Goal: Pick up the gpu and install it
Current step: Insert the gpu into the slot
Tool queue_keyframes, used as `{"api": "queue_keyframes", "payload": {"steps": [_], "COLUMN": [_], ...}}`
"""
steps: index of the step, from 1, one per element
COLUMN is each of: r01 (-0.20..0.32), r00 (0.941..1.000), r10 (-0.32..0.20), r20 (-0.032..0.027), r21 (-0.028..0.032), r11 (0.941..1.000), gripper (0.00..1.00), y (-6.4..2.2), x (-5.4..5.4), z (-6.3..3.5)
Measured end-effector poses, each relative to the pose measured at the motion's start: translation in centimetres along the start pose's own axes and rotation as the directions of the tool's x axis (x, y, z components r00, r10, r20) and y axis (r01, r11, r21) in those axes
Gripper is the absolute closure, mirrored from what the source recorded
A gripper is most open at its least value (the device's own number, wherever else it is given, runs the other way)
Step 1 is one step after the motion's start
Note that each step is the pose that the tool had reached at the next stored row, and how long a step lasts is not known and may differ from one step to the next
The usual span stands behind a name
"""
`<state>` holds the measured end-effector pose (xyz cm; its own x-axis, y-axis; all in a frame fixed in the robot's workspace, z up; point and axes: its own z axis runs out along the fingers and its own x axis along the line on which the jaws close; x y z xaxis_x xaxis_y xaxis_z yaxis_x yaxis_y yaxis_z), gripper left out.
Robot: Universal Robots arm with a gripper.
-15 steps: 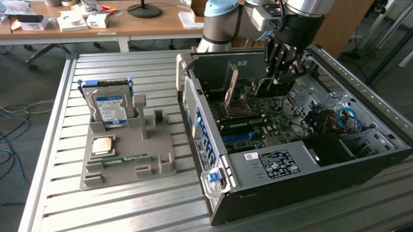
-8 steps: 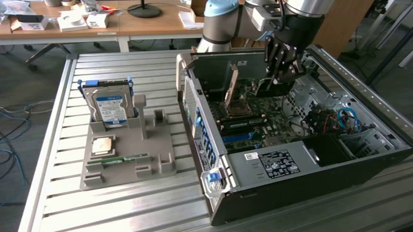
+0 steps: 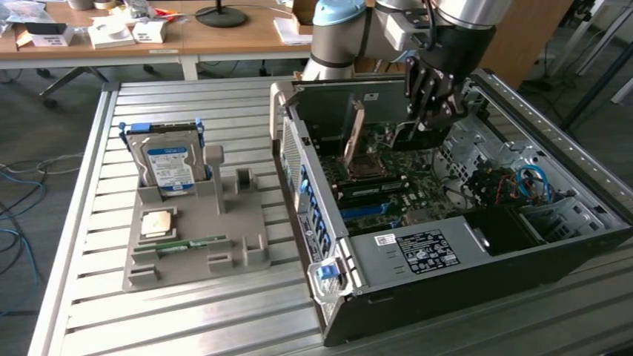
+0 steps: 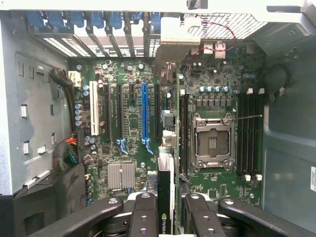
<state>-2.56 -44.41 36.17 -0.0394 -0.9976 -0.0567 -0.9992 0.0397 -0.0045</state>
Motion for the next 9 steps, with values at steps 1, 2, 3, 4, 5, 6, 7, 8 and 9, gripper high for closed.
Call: {"api": "queue_keyframes", "payload": {"steps": [1,2,3,4,5,6,7,8,9], "r01": [0.0,0.0,0.0,0.0,0.0,0.0,0.0,0.0,0.0], "r00": [1.0,1.0,1.0,1.0,1.0,1.0,1.0,1.0,1.0], "r10": [0.0,0.0,0.0,0.0,0.0,0.0,0.0,0.0,0.0], "r20": [0.0,0.0,0.0,0.0001,0.0,0.0001,-0.0001,-0.0001,0.0], "r21": [0.0,0.0,-0.0001,0.0,0.0,0.0,-0.0001,-0.0001,-0.0001], "r11": [1.0,1.0,1.0,1.0,1.0,1.0,1.0,1.0,1.0], "gripper": [0.74,0.74,0.74,0.74,0.74,0.74,0.74,0.74,0.74], "y": [0.0,0.0,0.0,0.0,0.0,0.0,0.0,0.0,0.0], "x": [0.01,0.02,0.03,0.03,0.04,0.04,0.04,0.04,0.08], "z": [0.14,0.28,0.41,0.56,0.66,0.73,0.72,0.72,0.73]}}
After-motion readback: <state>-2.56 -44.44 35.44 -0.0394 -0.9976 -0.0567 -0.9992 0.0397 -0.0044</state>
